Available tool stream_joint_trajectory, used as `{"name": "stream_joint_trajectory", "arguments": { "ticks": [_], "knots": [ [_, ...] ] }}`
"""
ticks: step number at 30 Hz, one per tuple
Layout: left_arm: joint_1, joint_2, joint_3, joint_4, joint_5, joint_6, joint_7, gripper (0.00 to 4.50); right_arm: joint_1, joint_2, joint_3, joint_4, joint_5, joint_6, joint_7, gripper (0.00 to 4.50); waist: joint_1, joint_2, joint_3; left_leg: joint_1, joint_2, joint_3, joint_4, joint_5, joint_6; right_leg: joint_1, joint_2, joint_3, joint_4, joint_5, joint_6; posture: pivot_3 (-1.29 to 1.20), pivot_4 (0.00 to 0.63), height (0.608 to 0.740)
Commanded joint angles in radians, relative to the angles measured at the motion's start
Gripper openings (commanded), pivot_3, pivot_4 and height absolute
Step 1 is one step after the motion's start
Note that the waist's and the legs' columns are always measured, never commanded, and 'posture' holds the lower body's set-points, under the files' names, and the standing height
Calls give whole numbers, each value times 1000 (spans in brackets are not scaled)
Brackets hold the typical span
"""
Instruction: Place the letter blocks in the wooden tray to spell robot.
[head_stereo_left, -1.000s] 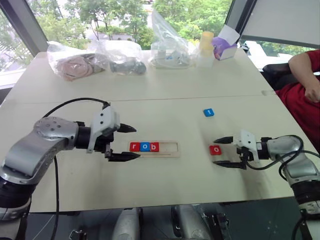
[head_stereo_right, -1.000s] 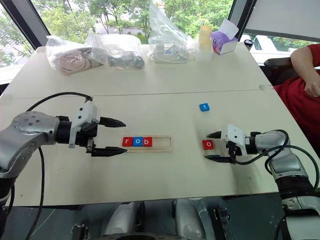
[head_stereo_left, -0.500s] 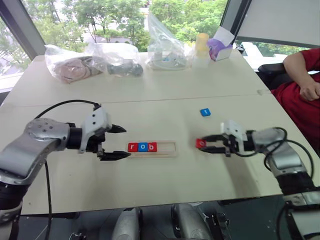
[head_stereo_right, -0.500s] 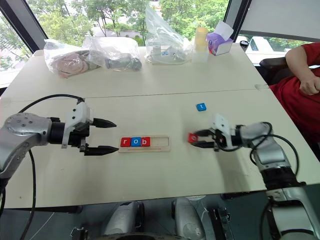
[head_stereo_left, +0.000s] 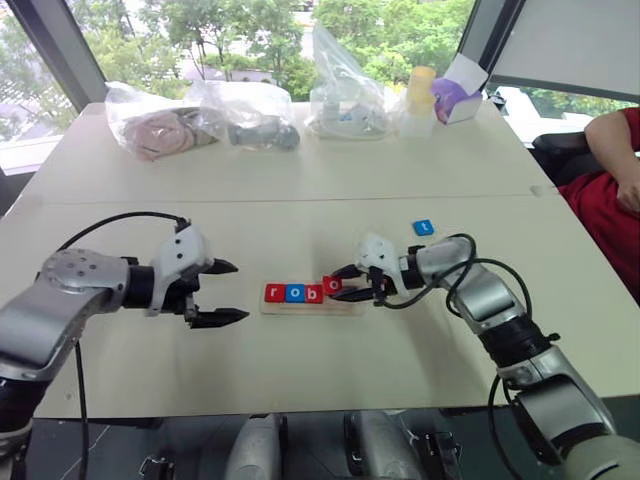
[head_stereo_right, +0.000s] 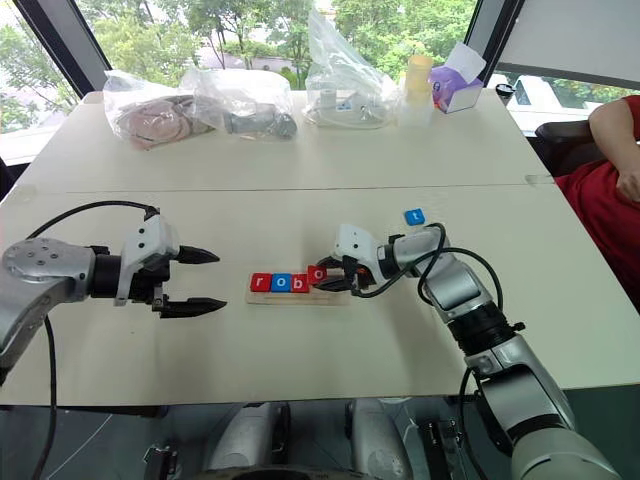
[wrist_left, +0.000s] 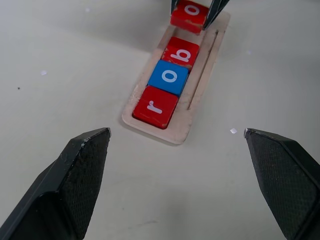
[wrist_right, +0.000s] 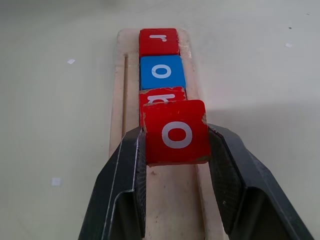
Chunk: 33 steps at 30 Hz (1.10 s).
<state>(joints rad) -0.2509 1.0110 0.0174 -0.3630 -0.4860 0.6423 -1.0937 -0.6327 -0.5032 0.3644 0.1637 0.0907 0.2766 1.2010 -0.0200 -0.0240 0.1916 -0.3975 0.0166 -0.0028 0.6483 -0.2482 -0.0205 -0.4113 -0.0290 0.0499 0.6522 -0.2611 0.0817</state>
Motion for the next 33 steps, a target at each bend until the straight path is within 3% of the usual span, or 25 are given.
{"name": "stream_joint_trajectory", "arguments": {
  "ticks": [1, 33],
  "knots": [
    [11, -9, 41, -40, -15, 3, 23, 4500, -17, 3, 8, 1, -17, -18, 2, 1159, 0, 0, 0, 0, 0, 0, 0, 0, 0, 0, 0, 0, 0, 0, 0, 0, 150, 740],
    [18, -42, 28, -54, -17, -4, 82, 4500, 10, 23, 29, -3, -46, -15, -6, 1159, -1, 0, 0, 0, 0, 0, 0, 0, 0, 0, 0, 0, 0, 0, -1, 0, 150, 740]
  ]
}}
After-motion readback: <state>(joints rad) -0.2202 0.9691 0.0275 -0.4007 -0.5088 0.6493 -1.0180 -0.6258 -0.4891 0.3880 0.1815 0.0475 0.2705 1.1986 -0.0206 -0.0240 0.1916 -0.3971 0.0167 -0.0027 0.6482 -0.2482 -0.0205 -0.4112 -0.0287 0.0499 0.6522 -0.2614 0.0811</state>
